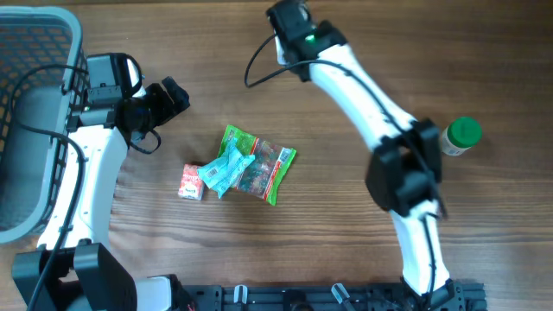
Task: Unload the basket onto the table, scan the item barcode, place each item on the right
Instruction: 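Carry the red stick packet right and set it down near the jar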
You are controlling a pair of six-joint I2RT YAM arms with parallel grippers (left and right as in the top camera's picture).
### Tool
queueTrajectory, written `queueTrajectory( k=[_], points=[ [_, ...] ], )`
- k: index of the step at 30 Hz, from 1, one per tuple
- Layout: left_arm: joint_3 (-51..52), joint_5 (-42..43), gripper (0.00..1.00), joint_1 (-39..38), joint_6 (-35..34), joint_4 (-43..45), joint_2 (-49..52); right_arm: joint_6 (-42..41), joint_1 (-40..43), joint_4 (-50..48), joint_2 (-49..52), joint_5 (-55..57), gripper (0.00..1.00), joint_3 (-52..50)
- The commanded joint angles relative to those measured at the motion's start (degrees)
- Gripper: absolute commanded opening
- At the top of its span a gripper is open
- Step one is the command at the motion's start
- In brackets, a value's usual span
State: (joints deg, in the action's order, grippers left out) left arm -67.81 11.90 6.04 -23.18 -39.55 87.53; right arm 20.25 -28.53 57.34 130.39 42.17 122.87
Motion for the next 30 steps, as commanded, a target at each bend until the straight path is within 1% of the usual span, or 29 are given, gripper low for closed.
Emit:
queueTrajectory(
  k=[1, 2, 3, 4, 6, 8, 10, 12, 16, 19, 20, 21, 22, 23, 24, 25, 26, 28, 30],
  points=[
    [-0.87, 0.5, 1.0, -0.15, 0.7, 0.11, -0.2, -12.87, 4.2, 8.17, -11.74, -11.91, 0.04, 0.46],
    [-0.87, 0.5, 1.0, -0.15, 0.7, 0.11, -0.2, -14.71, 5.81, 12.39, -12.92, -18.03, 0.04, 0.44],
    [-0.87, 0.5, 1.0, -0.15, 0.68, 0.11, -0.2, -14.82, 6.97, 14.95, -13.42, -22.14, 0.04, 0.44],
    [-0.87, 0.48, 1.0, -0.15, 0.7, 0.11, -0.2, -14.8, 9.4, 19.96, -13.64, -29.16, 0.04, 0.44],
    [-0.87, 0.5, 1.0, -0.15, 0.7, 0.11, -0.2, -14.91, 13.0, 26.47, -13.51, -36.04, 0.04, 0.2],
    [-0.87, 0.5, 1.0, -0.15, 0.7, 0.11, -0.2, -15.37, 17.46, 30.77, -13.33, -40.54, 0.04, -2.56],
    [-0.87, 0.5, 1.0, -0.15, 0.68, 0.11, -0.2, -17.49, 20.7, 30.6, -13.33, -40.52, 0.04, -6.6],
    [-0.87, 0.5, 1.0, -0.15, 0.68, 0.09, -0.2, -17.9, 23.3, 28.79, -13.33, -40.52, 0.04, -11.61],
    [-0.87, 0.5, 1.0, -0.15, 0.7, 0.11, -0.2, -20.57, 26.6, 22.82, -13.33, -37.57, 0.04, -24.2],
    [-0.87, 0.5, 1.0, -0.15, 0.68, 0.09, -0.2, -20.41, 27.98, 16.22, -13.33, -34.53, 0.04, -33.0],
    [-0.87, 0.5, 1.0, -0.15, 0.7, 0.09, -0.2, -20.41, 28.2, 14.38, -13.33, -34.1, 0.08, -34.95],
    [-0.87, 0.5, 1.0, -0.15, 0.7, 0.11, -0.2, -20.39, 28.33, 12.28, -13.33, -33.22, 0.22, -37.2],
    [-0.87, 0.5, 1.0, -0.15, 0.68, 0.11, -0.2, -20.39, 28.35, 11.04, -13.33, -32.63, 0.31, -38.34],
    [-0.87, 0.5, 1.0, -0.15, 0.7, 0.11, -0.2, -20.39, 28.35, 9.07, -13.33, -31.93, 0.36, -39.85],
    [-0.87, 0.5, 1.0, -0.15, 0.68, 0.11, -0.2, -20.31, 28.35, 8.13, -13.33, -31.78, 0.43, -40.52],
    [-0.87, 0.5, 1.0, -0.15, 0.7, 0.11, -0.2, -20.2, 28.35, 6.51, -13.33, -31.8, 0.62, -41.29],
    [-0.87, 0.5, 1.0, -0.15, 0.68, 0.11, -0.2, -20.24, 28.39, 4.63, -13.33, -31.82, 0.7, -41.97],
    [-0.87, 0.5, 1.0, -0.15, 0.7, 0.11, -0.2, -20.22, 28.39, 2.82, -13.33, -31.82, 0.7, -41.99],
    [-0.87, 0.5, 1.0, -0.15, 0.7, 0.11, -0.2, -20.24, 28.39, 1.84, -13.42, -31.98, 0.62, -40.96]
  ],
)
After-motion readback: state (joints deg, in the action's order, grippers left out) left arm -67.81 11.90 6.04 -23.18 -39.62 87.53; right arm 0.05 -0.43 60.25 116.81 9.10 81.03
